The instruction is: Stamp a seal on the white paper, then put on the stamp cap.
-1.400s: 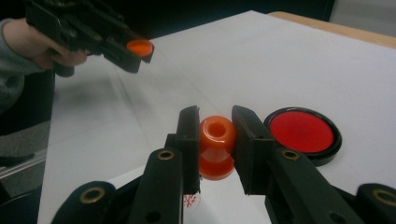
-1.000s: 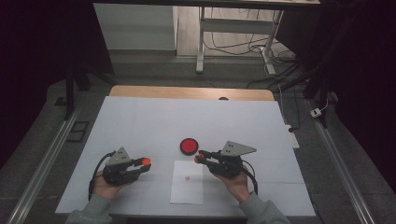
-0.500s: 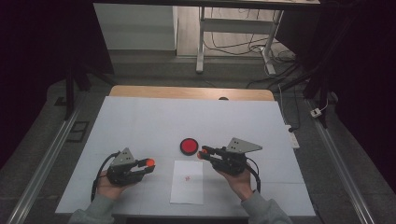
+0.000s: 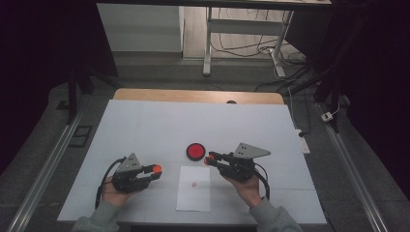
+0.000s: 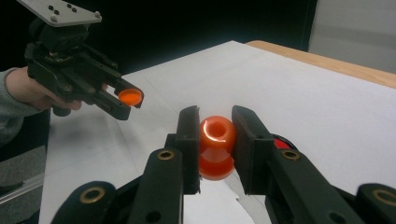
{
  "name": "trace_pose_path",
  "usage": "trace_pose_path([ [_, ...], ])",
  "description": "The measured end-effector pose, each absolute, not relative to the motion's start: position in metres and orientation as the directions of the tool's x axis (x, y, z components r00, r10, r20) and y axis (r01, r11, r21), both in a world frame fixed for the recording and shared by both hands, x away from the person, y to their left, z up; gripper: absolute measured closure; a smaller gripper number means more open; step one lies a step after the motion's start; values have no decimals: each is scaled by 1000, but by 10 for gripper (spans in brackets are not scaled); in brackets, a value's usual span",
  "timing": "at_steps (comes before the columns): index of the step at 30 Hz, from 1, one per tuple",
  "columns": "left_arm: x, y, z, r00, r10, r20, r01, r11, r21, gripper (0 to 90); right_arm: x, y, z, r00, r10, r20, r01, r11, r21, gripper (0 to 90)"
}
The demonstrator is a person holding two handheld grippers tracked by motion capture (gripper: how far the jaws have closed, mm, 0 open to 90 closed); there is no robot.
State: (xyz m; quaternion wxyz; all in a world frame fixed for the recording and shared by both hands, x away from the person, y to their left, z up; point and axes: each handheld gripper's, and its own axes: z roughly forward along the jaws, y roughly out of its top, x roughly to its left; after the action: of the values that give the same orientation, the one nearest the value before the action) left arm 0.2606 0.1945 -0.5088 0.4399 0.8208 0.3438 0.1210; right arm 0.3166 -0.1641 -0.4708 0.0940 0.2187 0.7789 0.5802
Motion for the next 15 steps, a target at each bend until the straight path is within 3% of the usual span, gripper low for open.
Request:
trace_pose_path([
  [15,262,184,-505,753,651,-93,437,-391,810,653,316,-162,-473,-889,446,105,231,238,943,722],
])
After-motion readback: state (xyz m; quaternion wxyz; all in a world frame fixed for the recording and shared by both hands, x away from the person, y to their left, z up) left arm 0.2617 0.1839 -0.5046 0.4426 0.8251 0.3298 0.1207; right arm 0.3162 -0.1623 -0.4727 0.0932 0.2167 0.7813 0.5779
